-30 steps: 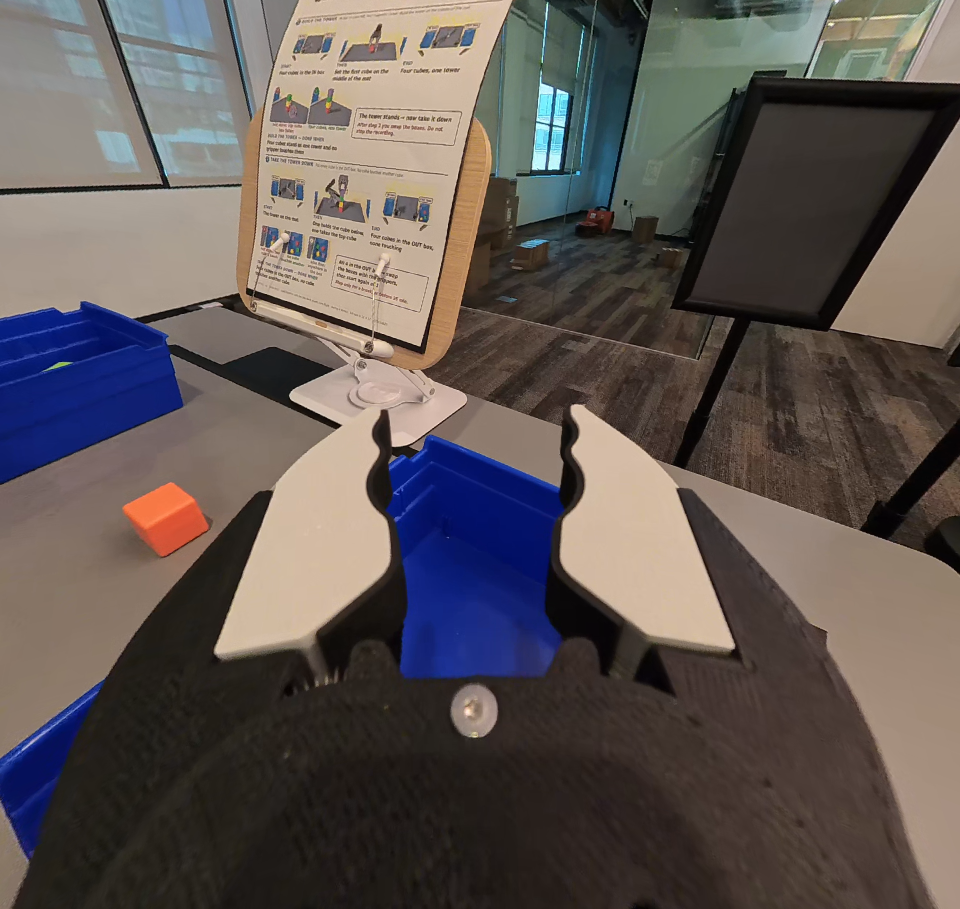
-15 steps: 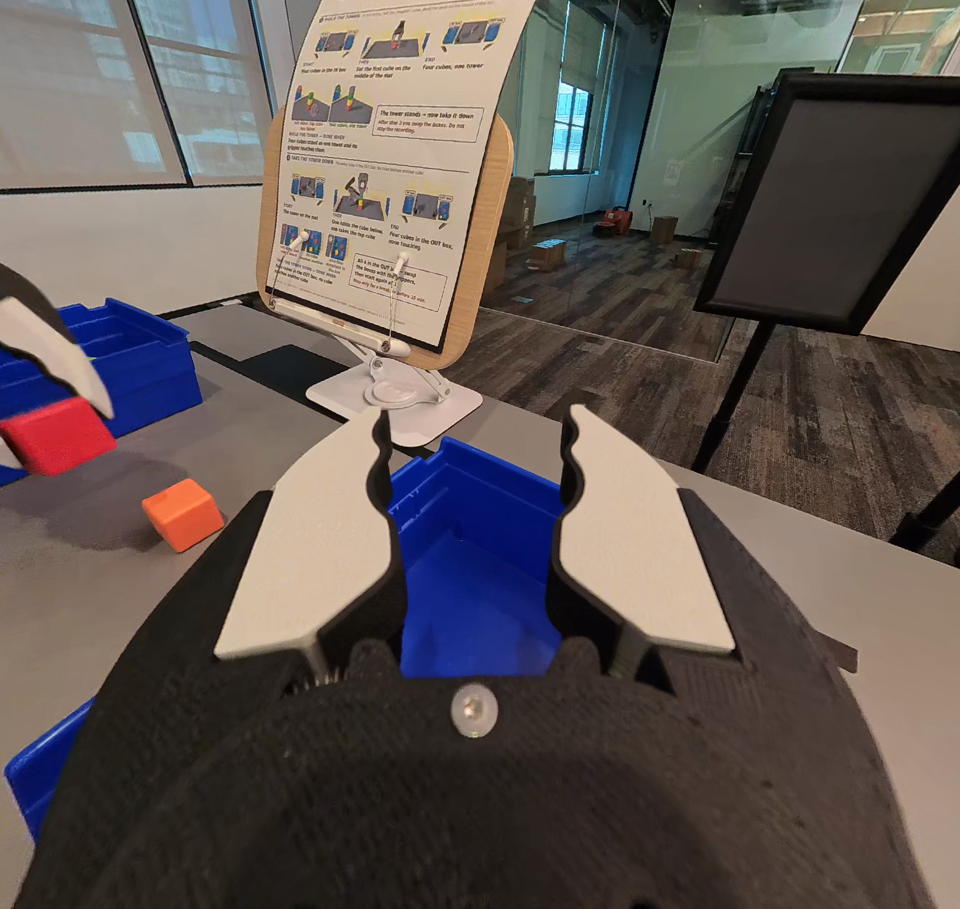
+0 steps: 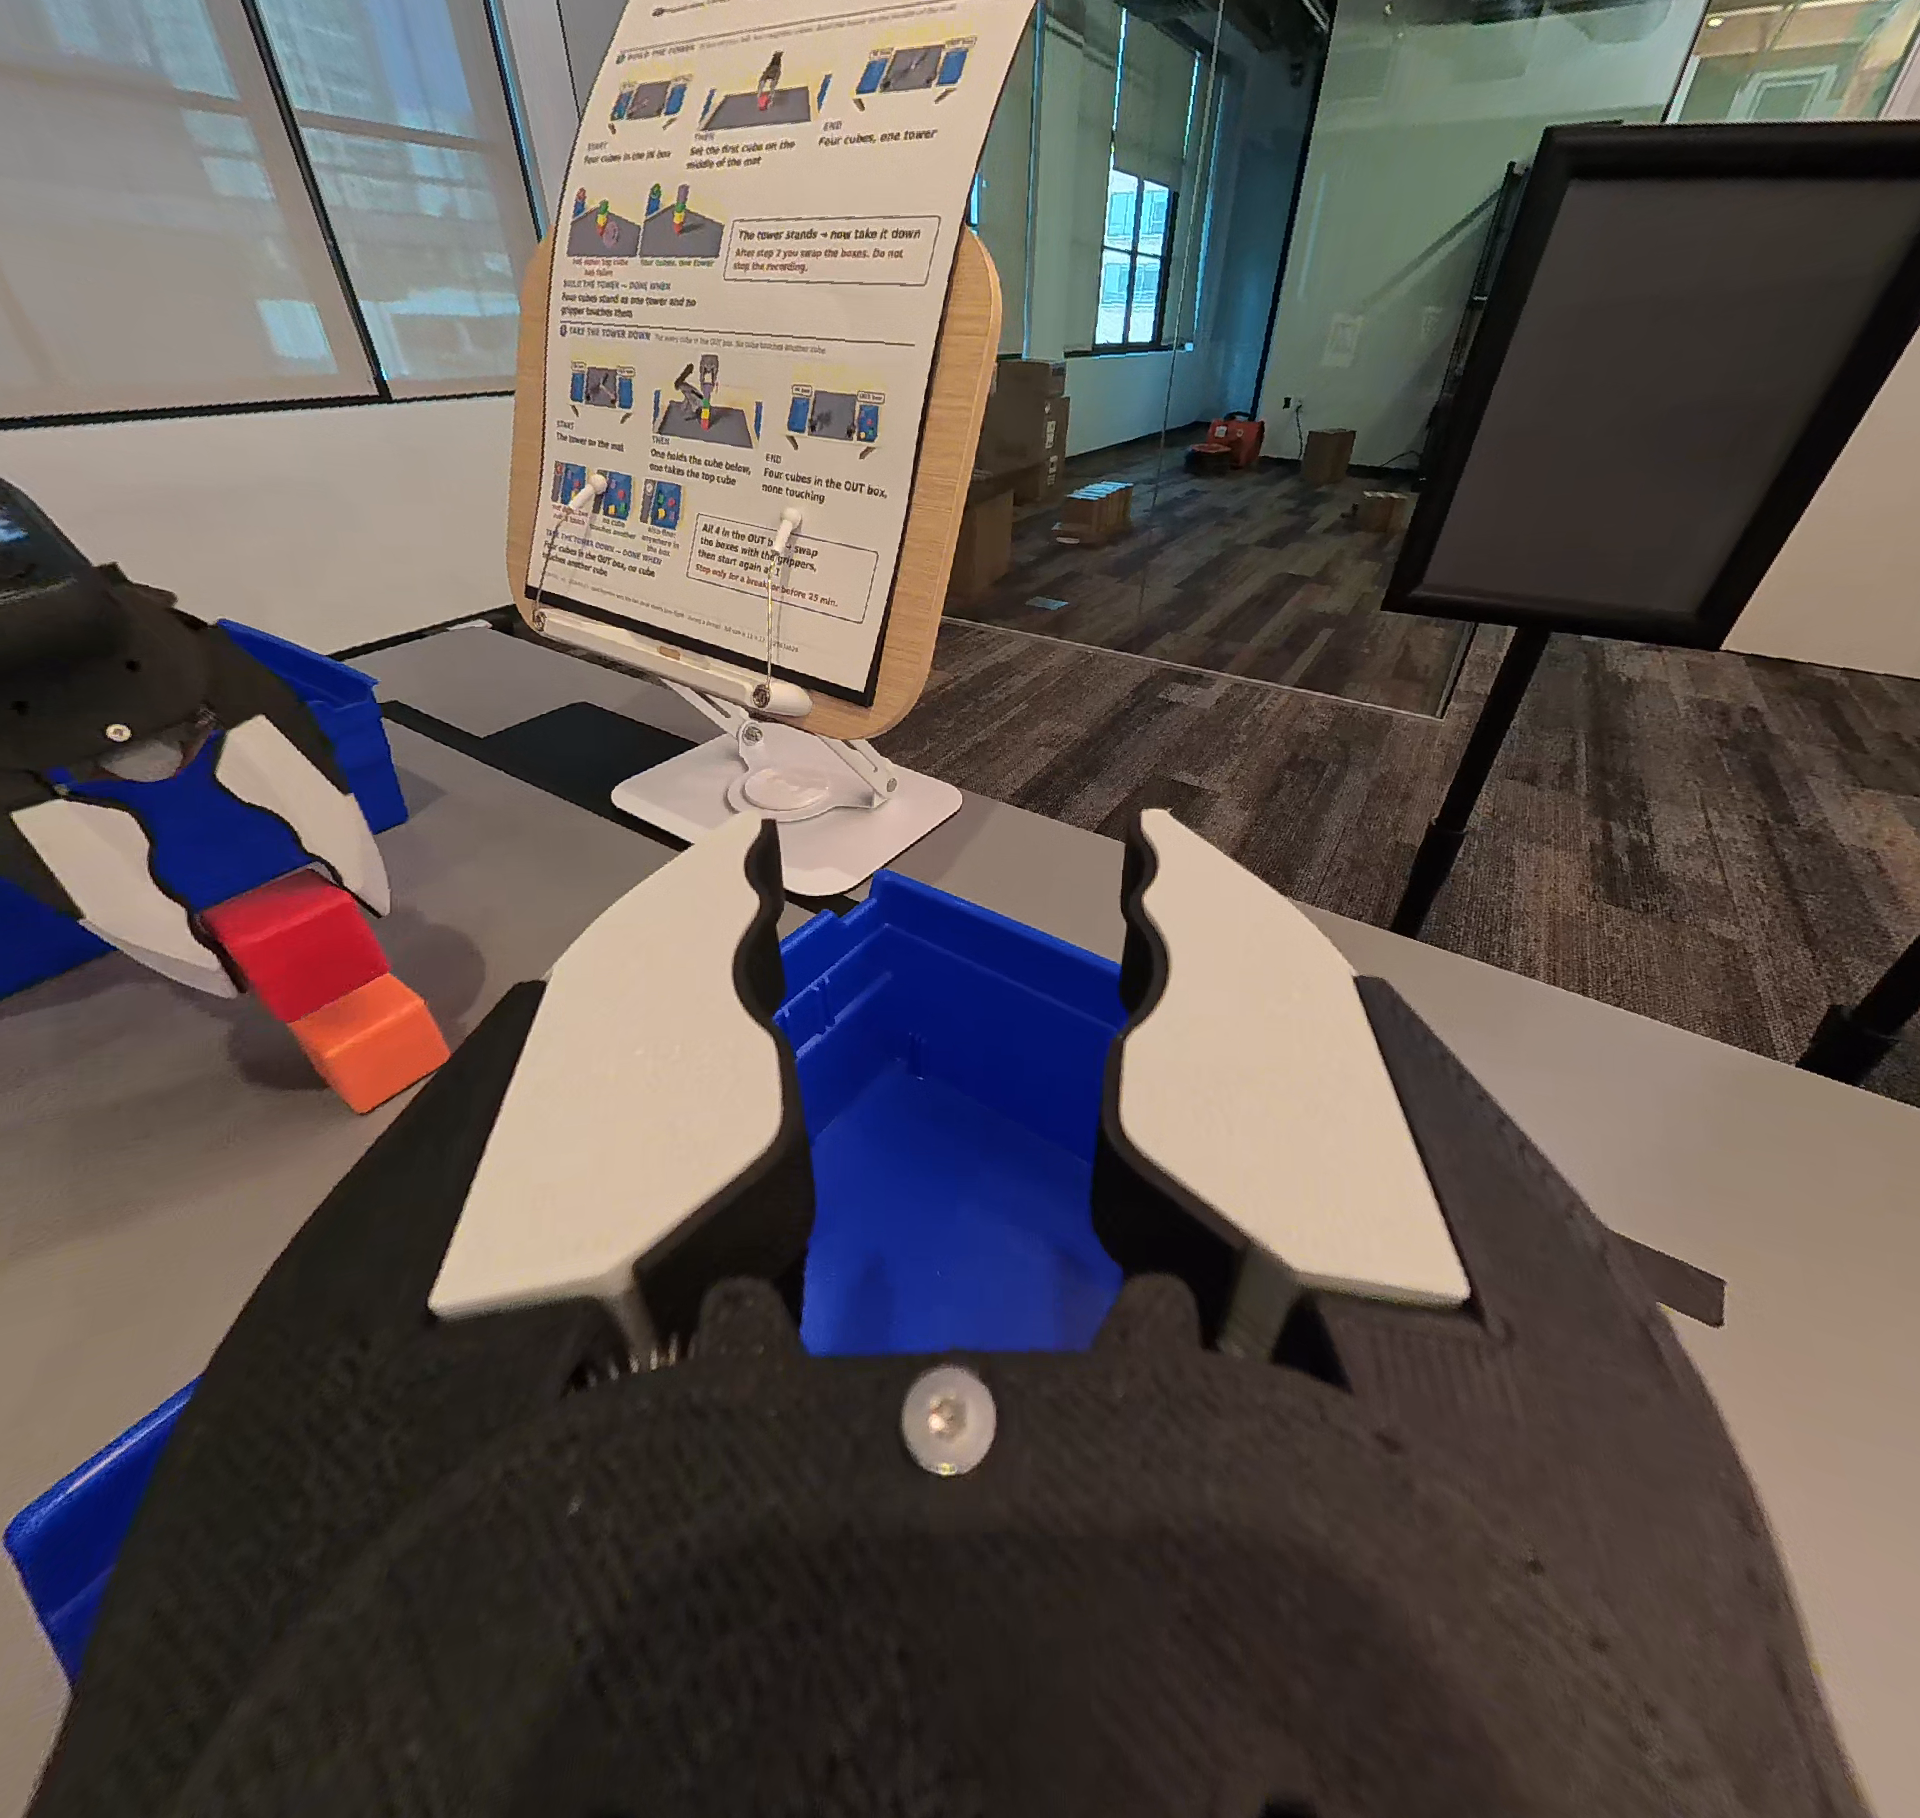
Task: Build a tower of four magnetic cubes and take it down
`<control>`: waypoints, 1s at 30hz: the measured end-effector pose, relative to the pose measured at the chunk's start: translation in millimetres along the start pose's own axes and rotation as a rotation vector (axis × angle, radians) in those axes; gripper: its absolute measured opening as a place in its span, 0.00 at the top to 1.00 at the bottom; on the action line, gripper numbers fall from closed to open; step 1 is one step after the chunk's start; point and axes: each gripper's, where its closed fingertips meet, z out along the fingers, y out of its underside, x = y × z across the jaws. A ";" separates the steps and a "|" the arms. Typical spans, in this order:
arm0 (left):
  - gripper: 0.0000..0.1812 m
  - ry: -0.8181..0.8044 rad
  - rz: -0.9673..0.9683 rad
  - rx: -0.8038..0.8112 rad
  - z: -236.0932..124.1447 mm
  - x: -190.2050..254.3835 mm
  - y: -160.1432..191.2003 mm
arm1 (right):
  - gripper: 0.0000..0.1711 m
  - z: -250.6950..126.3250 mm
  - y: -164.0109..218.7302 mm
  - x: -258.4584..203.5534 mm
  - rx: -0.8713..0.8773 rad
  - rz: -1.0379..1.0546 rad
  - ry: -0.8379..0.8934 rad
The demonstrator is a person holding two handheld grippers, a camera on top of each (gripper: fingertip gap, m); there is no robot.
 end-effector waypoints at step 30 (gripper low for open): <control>0.56 -0.494 -0.579 0.698 -234.2 -65.9 39.7 | 0.63 -2.2 0.7 7.5 0.023 0.044 0.001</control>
